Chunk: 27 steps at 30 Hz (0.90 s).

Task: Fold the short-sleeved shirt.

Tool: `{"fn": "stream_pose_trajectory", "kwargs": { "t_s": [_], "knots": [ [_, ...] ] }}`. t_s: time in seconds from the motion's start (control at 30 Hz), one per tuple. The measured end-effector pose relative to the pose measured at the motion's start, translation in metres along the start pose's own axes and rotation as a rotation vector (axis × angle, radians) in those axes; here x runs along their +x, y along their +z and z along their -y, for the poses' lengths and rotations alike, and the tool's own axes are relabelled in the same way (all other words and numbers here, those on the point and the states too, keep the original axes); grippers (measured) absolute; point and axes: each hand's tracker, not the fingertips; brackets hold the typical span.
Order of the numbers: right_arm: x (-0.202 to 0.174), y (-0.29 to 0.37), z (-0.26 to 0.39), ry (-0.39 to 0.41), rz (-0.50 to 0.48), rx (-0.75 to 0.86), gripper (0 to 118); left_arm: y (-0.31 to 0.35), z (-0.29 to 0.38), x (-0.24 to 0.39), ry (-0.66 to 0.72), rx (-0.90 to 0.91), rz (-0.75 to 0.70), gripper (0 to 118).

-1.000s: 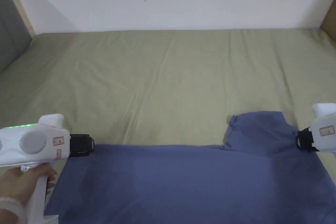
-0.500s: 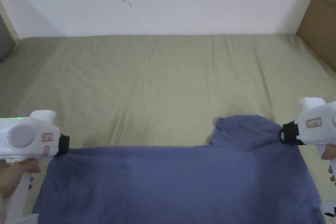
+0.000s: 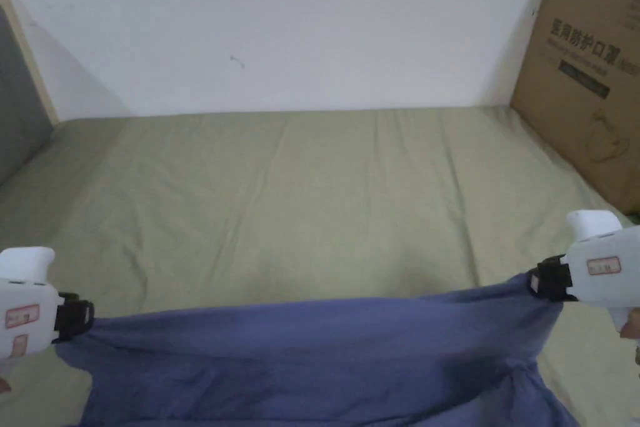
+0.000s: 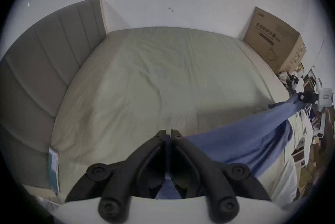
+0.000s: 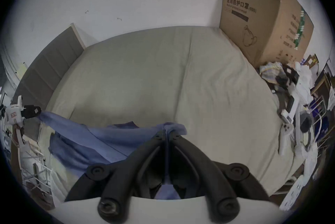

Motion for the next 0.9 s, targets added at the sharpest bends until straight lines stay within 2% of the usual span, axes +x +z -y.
{"fn": "stream_pose_trajectory", "kwargs": {
  "t_s": [0.13,0.3,0.37,0.4,0.47,0.5,0.53,0.6,0.73,0.77,0.8,0.83,0.87,0.9],
  "knots": [
    [0.001,0.019,0.061,0.009,0.001,-0.038,3,0.024,0.057,-0.001,-0.016,-0.025,-0.005,1],
    [0.002,0.005,0.125,0.003,0.023,-0.128,3,0.023,0.118,-0.007,0.034,-0.103,0.012,2],
    [0.012,-0.011,0.142,-0.006,0.029,-0.134,3,0.017,0.138,-0.009,0.052,-0.125,0.011,8],
    [0.013,-0.015,0.150,-0.008,0.033,-0.136,8,0.014,0.146,-0.005,0.055,-0.146,-0.004,17],
    [0.012,-0.018,0.161,0.004,0.058,-0.138,51,0.010,0.158,-0.004,0.031,-0.173,-0.077,65],
    [0.011,-0.019,0.164,0.012,0.079,-0.144,66,0.010,0.162,-0.005,0.019,-0.175,-0.085,89],
    [0.011,-0.017,0.165,0.009,0.090,-0.146,65,0.013,0.163,-0.004,0.027,-0.165,-0.071,104],
    [0.010,-0.006,0.164,0.000,0.083,-0.120,65,0.023,0.158,-0.008,0.076,-0.108,-0.053,105],
    [-0.005,0.022,0.143,-0.042,0.090,0.069,64,0.045,0.133,-0.011,0.179,-0.007,-0.010,105],
    [-0.010,0.029,0.137,-0.057,0.086,0.120,63,0.050,0.128,-0.009,0.181,0.016,0.004,105],
    [-0.018,0.037,0.130,-0.073,0.079,0.190,57,0.056,0.122,-0.003,0.178,0.040,0.010,100],
    [-0.027,0.045,0.124,-0.081,0.076,0.250,29,0.061,0.117,0.001,0.172,0.049,0.016,77],
    [-0.039,0.053,0.119,-0.068,0.076,0.297,6,0.065,0.114,0.005,0.159,0.051,0.039,46],
    [-0.051,0.058,0.114,-0.062,0.093,0.364,2,0.068,0.112,0.008,0.149,0.054,0.038,46]
  ]
}}
